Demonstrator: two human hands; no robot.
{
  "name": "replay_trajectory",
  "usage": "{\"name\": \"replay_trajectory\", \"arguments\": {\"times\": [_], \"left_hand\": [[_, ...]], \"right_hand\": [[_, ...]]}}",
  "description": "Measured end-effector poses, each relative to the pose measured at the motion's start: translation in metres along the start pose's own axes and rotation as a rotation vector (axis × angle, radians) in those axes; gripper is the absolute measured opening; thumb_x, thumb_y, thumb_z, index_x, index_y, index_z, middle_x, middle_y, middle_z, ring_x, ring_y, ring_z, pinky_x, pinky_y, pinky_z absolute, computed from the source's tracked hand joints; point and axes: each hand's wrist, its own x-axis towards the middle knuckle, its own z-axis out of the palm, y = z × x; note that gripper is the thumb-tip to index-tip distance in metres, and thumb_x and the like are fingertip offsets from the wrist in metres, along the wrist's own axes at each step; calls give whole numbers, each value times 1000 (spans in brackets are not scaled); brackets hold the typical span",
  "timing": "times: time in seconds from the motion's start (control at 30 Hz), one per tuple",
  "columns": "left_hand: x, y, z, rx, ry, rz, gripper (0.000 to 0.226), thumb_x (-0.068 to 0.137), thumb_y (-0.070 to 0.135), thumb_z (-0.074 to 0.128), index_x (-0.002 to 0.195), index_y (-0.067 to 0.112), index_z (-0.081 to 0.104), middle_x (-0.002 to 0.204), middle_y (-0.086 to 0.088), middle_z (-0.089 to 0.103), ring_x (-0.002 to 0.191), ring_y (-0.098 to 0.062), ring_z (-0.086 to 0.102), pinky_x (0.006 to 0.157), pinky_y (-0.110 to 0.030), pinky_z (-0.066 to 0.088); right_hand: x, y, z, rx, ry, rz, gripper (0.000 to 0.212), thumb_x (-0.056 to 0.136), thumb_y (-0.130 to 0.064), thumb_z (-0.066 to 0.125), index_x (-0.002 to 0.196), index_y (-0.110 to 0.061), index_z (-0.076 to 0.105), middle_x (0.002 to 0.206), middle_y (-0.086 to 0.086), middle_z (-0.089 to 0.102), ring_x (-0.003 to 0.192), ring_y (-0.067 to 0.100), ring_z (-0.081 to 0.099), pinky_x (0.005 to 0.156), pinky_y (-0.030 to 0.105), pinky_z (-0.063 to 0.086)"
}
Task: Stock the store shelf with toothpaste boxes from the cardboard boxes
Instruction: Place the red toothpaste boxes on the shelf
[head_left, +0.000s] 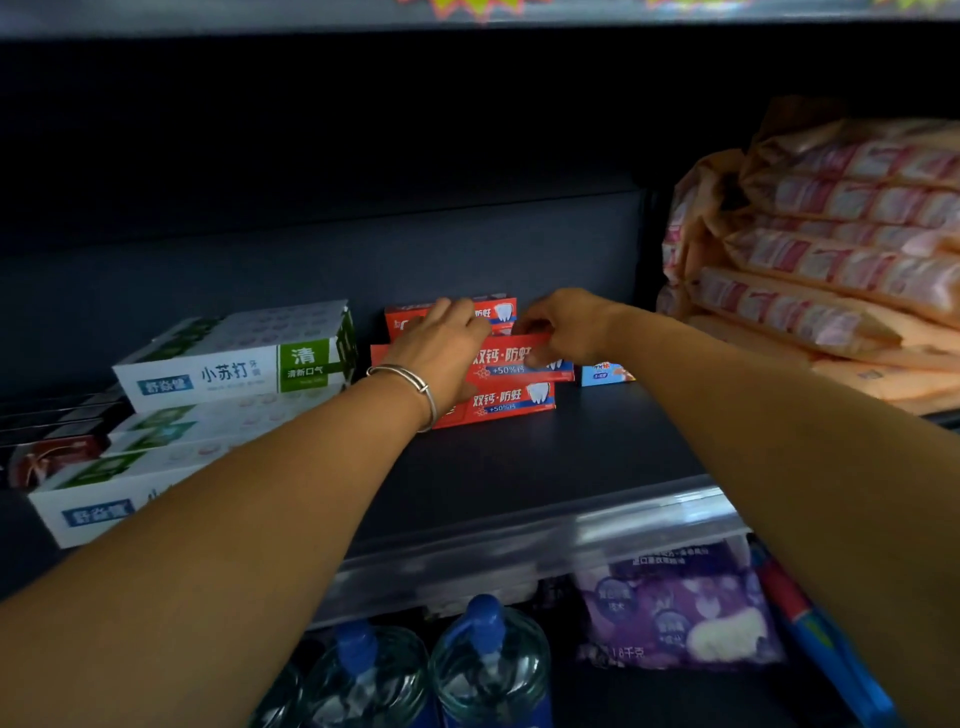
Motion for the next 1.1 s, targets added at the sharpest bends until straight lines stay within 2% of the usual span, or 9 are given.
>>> {"name": "replay_trajectory", "arguments": {"times": [0.17,0.33,0.43,0.53,0.7,0.9,1.1], "left_hand": [[7,-7,12,-47,88,-72,52,86,19,62,133,13,41,132,-6,40,123,-24,37,103,-34,35],[10,-26,35,-35,169,-138,42,88,5,48,129,13,44,128,-7,43,119,-25,39,99,-35,34],[13,-38,49,-43,84,-176,35,91,5,42,125,11,49,127,-8,47,119,-26,41,98,-37,35],[21,-50,62,-51,7,-289,27,94,12,41,116,5,56,122,-12,52,112,-30,49,95,-39,42],[40,-62,77,-252,-104,-535,36,99,27,36,118,5,57,123,-18,54,111,-35,53,96,-43,45],[51,-63,79,-281,-244,-534,35,102,22,30,121,6,55,125,-14,55,114,-32,53,99,-43,44],[57,-62,83,-290,-260,-560,37,102,24,30,120,4,55,125,-15,55,114,-31,53,98,-41,44]], "right_hand": [[25,4,4,-69,153,-5,47,86,-13,65,131,-14,50,135,6,50,122,22,51,99,33,44],[62,11,13,-190,293,30,37,88,-12,62,124,-14,55,125,8,58,112,25,57,95,37,49],[86,16,23,-211,333,41,31,88,-13,61,119,-15,58,122,10,59,107,26,59,92,39,51],[108,19,32,-204,376,57,26,87,-14,61,113,-18,59,120,12,56,106,28,58,90,40,51],[134,23,43,-177,396,96,32,88,-18,61,120,-18,57,125,12,51,113,28,53,95,42,48],[148,28,48,-174,403,88,29,91,-20,58,120,-19,58,126,12,51,112,28,54,96,40,47],[150,28,51,-172,390,100,35,93,-18,56,127,-16,55,126,12,52,115,27,52,98,39,46]]}}
